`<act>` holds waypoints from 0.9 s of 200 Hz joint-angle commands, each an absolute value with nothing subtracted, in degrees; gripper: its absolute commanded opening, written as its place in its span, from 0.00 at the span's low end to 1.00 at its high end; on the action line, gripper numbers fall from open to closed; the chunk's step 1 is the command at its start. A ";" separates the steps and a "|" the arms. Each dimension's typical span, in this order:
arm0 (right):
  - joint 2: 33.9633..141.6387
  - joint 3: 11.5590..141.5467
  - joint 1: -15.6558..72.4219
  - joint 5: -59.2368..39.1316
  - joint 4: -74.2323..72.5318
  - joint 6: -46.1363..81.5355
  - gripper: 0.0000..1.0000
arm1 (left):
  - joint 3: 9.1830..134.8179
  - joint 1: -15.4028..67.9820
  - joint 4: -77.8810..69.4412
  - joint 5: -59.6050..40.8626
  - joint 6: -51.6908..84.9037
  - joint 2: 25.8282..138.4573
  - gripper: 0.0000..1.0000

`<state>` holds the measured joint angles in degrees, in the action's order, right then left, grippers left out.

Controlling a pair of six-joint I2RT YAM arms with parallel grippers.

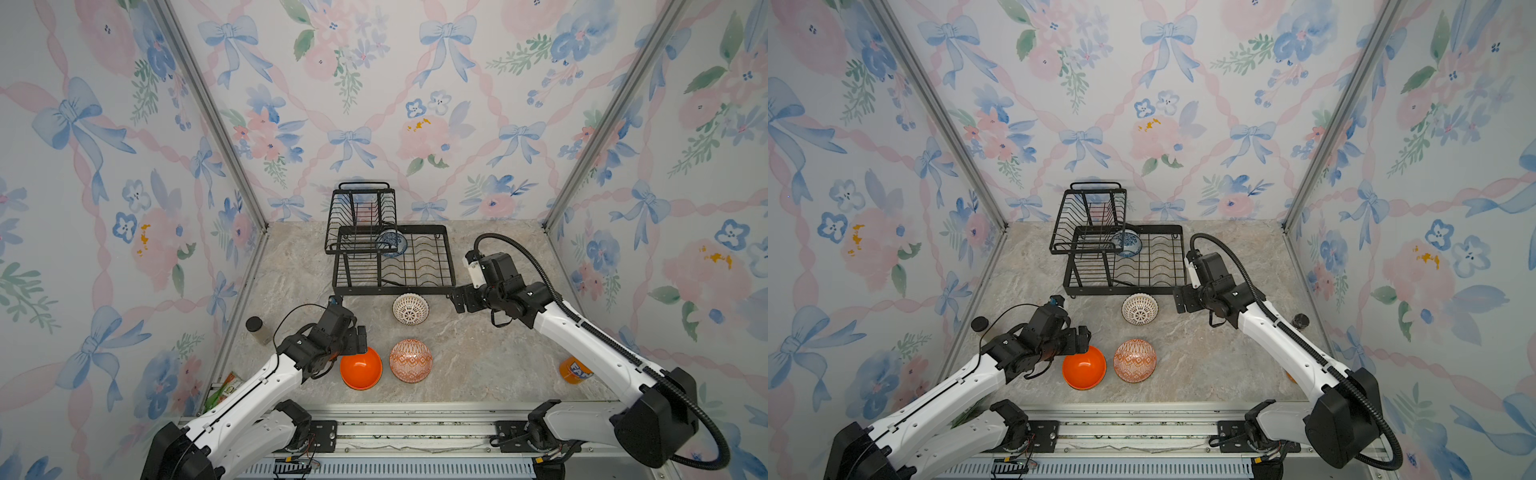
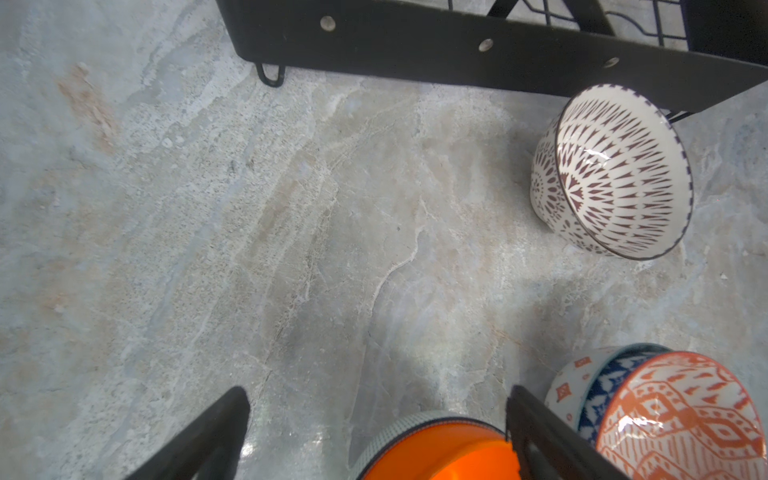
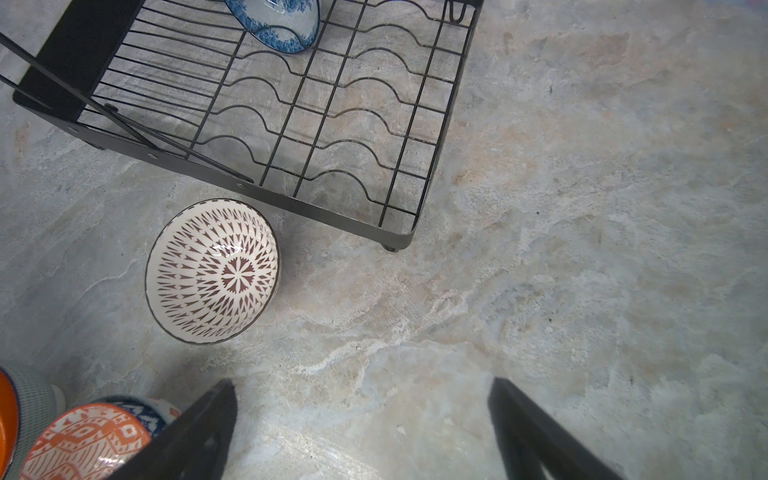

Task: Load the bowls into the dish rack
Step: 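Move the left gripper down over the orange bowl's rim, then close the left gripper on the orange bowl rim and lift it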

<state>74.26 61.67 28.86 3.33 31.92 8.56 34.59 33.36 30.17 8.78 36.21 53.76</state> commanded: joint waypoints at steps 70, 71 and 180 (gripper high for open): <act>74.57 59.40 28.16 1.73 30.21 9.38 0.97 | 32.18 38.88 35.06 11.61 45.19 51.84 0.79; 74.55 59.36 28.14 1.70 30.18 9.35 0.97 | 32.18 38.91 35.07 11.61 45.23 51.85 0.79; 74.41 57.03 27.88 0.62 28.29 10.01 0.97 | 34.63 42.53 40.55 13.69 49.03 52.71 0.62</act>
